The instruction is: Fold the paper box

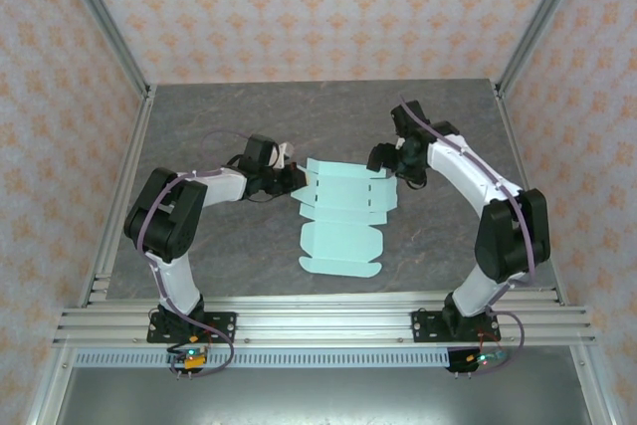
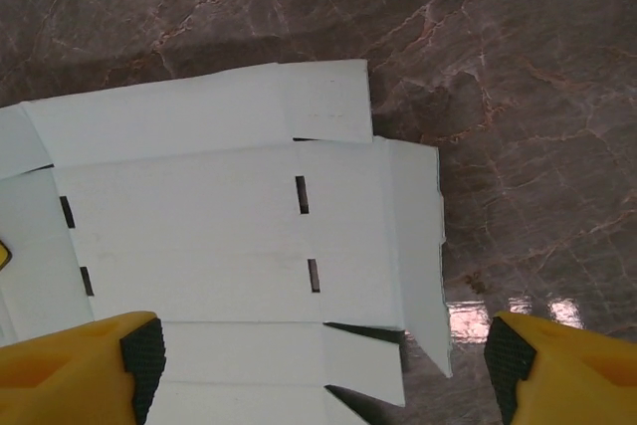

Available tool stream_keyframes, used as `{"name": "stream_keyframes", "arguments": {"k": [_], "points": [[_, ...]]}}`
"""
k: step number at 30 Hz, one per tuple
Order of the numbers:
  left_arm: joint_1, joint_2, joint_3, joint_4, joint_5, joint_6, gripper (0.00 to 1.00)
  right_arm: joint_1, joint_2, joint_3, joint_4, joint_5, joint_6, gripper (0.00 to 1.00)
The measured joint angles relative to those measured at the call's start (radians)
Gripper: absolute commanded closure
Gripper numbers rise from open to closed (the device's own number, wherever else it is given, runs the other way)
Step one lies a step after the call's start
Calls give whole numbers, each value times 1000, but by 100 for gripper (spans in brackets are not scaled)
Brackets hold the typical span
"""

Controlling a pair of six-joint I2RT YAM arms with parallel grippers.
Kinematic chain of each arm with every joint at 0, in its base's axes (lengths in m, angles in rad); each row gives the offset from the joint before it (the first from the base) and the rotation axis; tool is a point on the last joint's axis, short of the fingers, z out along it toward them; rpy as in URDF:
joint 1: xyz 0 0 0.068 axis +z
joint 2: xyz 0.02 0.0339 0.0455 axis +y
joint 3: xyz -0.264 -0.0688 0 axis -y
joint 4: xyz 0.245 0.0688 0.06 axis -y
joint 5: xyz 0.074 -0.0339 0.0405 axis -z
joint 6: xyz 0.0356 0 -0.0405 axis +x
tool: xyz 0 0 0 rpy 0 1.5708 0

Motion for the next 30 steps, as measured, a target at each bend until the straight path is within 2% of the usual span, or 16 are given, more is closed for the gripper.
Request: {"name": "stream_keyframes", "arguments": {"k": [4,8,14,16,22,26,30], "points": [[6,0,-7,21,13,-12,99,53,-19,-70,78,-61,-50,19],[16,0,-47,84,35,-47,99,151,-24,-108,127,-47,-90,18],[19,-1,-82,148,66,-27,100,122,-28,-119,163,6,-132,16],[19,-4,-94,163,78,-8,100,106,-32,-119,181,-4,-208,17],[19,-23,-101,189,98,84,99,104,8,-71,200,-16,-564,19],[19,-25,-101,232,140,113,99,103,149,72,164,-53,-836,20],[19,-26,-102,246,170,163,100,103,313,259,74,-57,-1025,21]]}}
